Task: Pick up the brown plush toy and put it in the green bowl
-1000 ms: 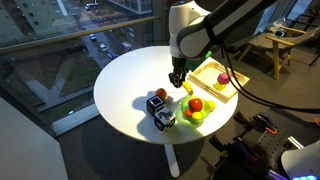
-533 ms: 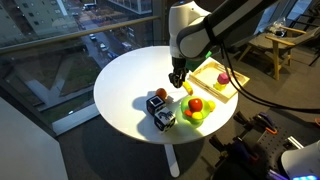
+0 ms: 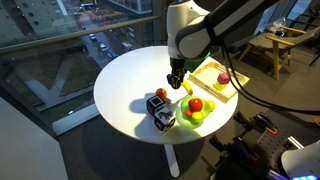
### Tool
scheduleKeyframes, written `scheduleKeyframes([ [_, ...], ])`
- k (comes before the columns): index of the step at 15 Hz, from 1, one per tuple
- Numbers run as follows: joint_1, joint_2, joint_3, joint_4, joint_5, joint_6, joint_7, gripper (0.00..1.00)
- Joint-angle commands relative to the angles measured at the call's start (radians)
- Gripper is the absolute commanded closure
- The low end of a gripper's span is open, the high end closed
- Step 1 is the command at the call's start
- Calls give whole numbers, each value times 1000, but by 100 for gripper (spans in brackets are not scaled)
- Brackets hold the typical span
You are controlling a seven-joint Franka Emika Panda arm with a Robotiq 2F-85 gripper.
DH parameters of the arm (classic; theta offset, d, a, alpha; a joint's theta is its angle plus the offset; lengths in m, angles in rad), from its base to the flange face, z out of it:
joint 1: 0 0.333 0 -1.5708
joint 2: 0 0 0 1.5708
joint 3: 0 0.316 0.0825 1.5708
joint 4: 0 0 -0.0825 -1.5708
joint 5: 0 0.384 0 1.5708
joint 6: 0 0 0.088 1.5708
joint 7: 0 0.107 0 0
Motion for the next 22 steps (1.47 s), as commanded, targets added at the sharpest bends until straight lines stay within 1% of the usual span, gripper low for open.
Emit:
scheduleKeyframes([
  [1,9,-69,6,-58,0,-4,-2,66],
  [8,21,-159,12,-156,-14,0,30,66],
  [14,17,-214,26,-240,2,13,19,66],
  [18,16,-232,42,-293,22,66,-4,66],
  [22,13,-240,54,-344,53,144,-19,66],
])
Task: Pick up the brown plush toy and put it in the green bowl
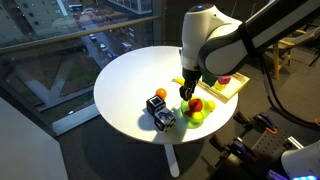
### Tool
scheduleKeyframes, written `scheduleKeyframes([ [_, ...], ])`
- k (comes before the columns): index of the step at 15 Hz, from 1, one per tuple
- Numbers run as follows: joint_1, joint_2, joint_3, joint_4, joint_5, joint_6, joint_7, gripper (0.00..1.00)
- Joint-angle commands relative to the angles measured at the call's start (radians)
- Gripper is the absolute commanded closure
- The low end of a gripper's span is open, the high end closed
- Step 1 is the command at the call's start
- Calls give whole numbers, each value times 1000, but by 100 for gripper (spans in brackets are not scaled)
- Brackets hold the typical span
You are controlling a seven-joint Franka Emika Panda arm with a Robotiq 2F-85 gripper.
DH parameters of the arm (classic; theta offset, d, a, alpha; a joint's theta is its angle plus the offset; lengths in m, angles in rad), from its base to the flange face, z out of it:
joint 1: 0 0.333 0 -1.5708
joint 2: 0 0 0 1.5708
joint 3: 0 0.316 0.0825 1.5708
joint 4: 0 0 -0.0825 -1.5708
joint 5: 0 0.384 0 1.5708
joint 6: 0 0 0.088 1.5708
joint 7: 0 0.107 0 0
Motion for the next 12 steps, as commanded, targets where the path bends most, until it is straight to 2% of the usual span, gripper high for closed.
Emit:
scheduleKeyframes([
  [1,-4,-40,11,-66,48,67,-26,66],
  [6,-7,-41,17,-110,121,120,-51,66],
  [12,-12,-46,9,-131,137,108,-44,66],
])
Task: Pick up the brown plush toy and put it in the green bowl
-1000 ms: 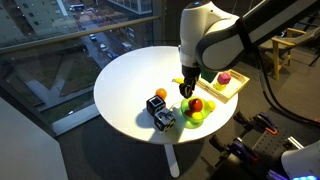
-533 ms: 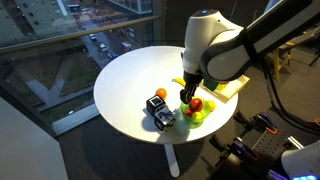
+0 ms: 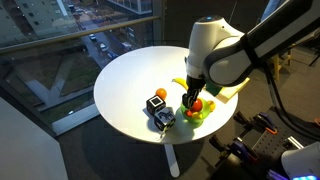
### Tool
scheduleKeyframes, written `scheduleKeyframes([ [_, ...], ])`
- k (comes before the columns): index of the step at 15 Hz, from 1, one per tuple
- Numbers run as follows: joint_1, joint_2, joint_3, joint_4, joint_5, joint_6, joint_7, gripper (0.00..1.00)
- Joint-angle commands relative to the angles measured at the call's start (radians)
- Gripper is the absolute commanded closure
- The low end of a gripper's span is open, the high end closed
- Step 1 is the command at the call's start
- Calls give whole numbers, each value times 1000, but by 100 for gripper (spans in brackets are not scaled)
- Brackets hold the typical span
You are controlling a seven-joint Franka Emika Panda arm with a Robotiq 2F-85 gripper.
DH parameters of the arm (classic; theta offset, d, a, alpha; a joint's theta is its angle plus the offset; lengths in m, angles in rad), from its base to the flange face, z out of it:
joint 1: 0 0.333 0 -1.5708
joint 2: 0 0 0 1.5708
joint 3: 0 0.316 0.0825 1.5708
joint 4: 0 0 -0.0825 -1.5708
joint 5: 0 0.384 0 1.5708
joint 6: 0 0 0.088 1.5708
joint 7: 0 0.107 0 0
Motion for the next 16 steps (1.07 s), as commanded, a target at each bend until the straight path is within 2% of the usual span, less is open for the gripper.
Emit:
scheduleKeyframes([
  [1,-12,-43,-3,-35,15,-7,-14,66],
  [16,-30,-9,-27,-60,8,12,-16,66],
])
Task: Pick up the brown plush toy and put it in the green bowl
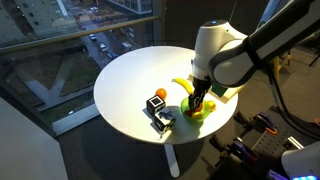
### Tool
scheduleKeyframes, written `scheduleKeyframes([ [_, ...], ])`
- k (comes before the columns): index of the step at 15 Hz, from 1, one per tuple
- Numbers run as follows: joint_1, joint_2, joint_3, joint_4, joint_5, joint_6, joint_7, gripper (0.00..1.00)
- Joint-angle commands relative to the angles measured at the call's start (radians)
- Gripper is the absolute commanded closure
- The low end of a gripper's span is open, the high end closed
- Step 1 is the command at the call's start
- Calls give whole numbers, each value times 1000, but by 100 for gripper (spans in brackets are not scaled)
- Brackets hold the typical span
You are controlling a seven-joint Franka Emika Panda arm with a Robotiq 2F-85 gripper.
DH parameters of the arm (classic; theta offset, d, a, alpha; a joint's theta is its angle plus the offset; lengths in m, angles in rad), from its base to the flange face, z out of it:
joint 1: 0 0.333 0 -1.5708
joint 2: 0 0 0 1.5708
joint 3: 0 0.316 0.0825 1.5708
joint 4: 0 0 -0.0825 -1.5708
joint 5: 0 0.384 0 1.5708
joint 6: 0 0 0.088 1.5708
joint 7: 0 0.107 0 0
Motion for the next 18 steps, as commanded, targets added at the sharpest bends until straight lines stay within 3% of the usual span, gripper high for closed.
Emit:
scheduleKeyframes([
  [1,-10,-3,1,-17,8,14,-17,66],
  [13,-11,32,-5,-30,-4,62,-19,66],
  [14,-10,34,-5,-30,-6,65,-19,51],
  [15,-10,35,-6,-30,-6,67,-19,25],
  [18,-10,36,-6,-30,-6,68,-19,2],
])
